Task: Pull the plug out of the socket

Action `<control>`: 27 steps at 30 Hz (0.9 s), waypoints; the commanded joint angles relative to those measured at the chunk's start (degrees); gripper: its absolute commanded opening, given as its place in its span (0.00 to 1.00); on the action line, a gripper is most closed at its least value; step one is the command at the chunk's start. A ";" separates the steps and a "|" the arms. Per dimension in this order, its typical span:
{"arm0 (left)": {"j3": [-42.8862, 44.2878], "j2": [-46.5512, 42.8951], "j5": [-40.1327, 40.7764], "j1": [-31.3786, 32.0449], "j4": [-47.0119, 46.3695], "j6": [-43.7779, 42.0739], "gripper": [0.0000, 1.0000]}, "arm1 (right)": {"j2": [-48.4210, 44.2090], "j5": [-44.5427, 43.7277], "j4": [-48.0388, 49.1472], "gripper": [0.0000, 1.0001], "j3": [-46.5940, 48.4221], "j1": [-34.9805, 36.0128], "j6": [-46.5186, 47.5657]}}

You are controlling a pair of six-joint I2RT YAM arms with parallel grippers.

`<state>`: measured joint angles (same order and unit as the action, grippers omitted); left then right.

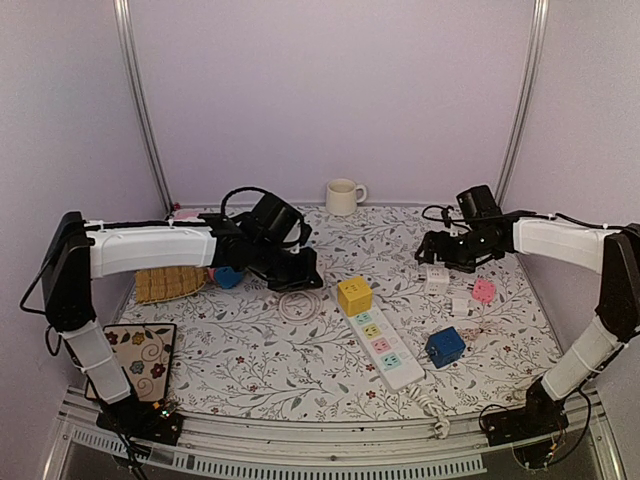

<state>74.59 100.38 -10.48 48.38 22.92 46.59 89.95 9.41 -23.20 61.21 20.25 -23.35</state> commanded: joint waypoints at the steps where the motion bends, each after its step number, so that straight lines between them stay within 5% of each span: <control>1: 1.62 0.74 -0.86 0.03 -1.38 -0.01 0.02 | -1.08 -4.75 -2.71 0.92 2.27 5.18 1.55; 27: 0.10 -0.23 1.81 -1.46 0.73 1.90 0.08 | 14.25 -14.68 -9.92 0.92 18.97 28.22 1.97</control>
<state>76.14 101.84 -9.63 47.77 23.27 47.64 100.44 -1.56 -29.85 76.09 46.68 -22.44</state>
